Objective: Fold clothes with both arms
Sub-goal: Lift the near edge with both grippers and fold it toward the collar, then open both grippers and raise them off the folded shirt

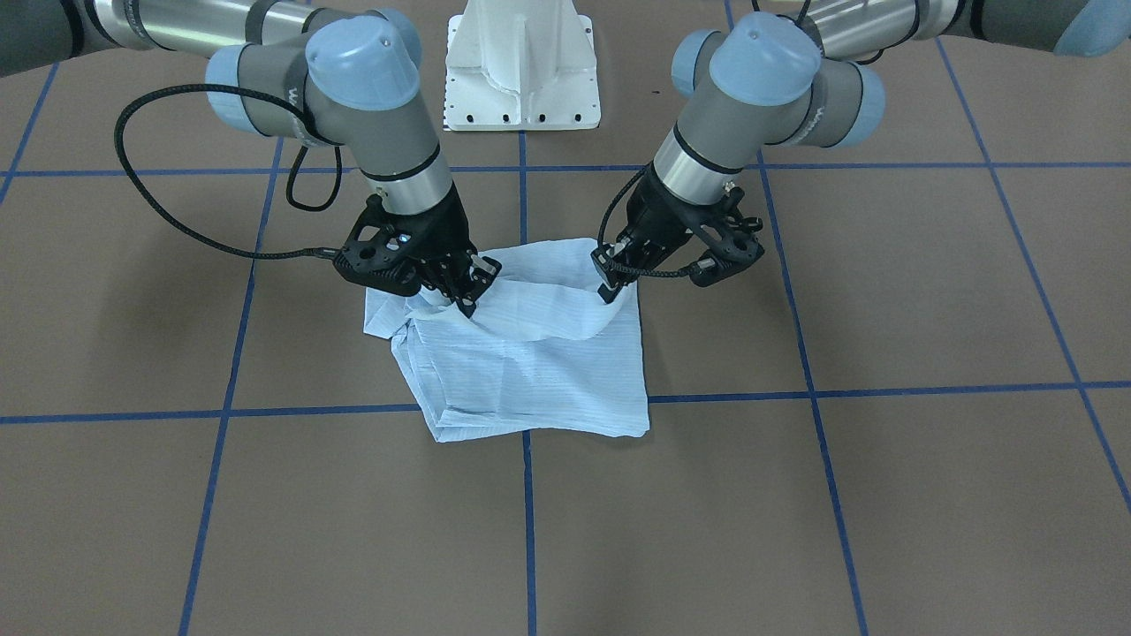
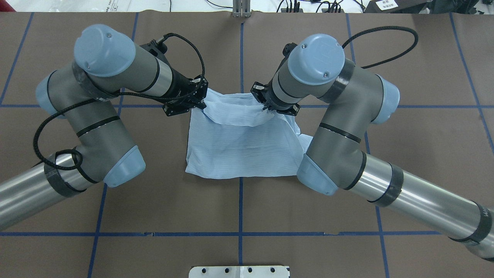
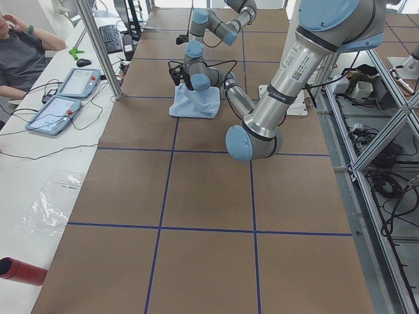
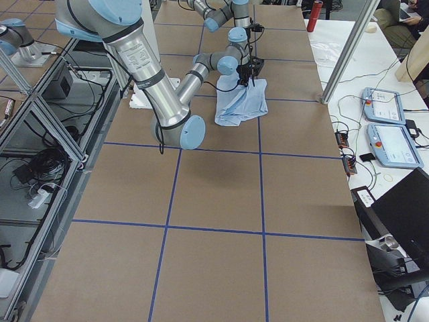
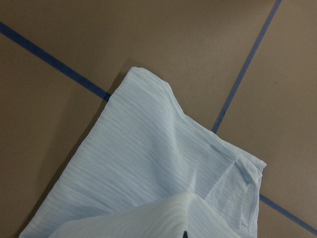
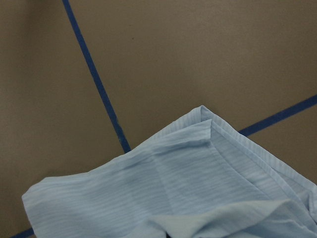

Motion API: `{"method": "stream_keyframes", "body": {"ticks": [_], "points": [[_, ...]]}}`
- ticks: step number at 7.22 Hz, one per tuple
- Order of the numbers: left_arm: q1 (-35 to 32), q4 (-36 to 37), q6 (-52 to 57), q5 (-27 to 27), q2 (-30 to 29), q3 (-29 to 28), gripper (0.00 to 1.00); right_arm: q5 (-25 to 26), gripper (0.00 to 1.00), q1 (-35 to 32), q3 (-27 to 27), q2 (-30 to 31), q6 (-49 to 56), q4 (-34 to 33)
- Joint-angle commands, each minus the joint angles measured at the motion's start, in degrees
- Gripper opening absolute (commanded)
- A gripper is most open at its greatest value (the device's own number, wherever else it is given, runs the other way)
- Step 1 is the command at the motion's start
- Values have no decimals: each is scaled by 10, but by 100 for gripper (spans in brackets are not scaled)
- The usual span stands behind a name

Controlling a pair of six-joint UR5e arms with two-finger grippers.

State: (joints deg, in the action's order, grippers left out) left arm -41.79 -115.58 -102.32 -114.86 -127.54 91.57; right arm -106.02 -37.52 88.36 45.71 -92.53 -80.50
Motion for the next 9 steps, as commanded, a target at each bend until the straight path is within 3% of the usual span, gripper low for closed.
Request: {"method": "stream_keyframes", "body": {"ticks": [1, 3, 4, 5, 9], "points": [[-13, -26, 10, 1, -6, -35, 0, -1, 0, -3, -105, -16, 4, 87], [-13, -42, 6, 2, -6, -53, 0, -2, 0, -8, -115, -14, 0, 89], [-14, -55, 5, 2, -7, -66, 72, -3, 79, -9, -115, -14, 3, 88], [-20, -61, 2, 3, -7, -69, 100, -3, 100, -10, -116, -16, 2, 90], [-30, -61, 7, 2, -6, -69, 100, -7, 100, -32, -122, -17, 2, 100]]}}
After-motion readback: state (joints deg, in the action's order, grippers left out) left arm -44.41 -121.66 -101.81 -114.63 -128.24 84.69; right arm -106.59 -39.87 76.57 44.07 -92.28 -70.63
